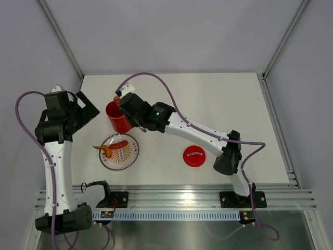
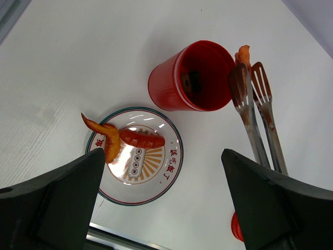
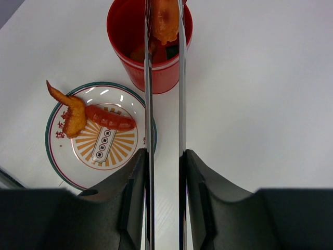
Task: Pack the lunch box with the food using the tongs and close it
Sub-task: Place the fake food in the packing box.
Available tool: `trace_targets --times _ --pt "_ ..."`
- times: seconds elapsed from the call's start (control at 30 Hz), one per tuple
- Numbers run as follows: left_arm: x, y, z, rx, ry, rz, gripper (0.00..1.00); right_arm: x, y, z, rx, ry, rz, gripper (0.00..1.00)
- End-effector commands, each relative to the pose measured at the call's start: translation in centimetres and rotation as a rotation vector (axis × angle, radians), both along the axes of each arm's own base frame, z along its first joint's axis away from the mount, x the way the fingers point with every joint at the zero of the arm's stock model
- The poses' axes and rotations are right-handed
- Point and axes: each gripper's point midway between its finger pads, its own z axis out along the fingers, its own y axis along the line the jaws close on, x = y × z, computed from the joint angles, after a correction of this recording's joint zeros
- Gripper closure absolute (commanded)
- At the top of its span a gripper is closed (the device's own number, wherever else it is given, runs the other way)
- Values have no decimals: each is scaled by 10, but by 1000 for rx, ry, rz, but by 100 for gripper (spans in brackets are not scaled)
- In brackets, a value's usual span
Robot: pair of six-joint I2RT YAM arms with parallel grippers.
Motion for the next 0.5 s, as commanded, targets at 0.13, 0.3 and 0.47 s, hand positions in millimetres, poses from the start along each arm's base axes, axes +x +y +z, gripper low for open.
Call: trace_targets --times 0.13,0.3,0.47 --pt "4 -1 14 -4 -57 -8 1 15 18 2 38 -22 14 99" --pt "3 -2 13 -2 -54 -10 1 15 24 -11 25 2 26 93" --pt "2 -1 12 1 -53 -6 1 14 23 -7 33 4 32 73"
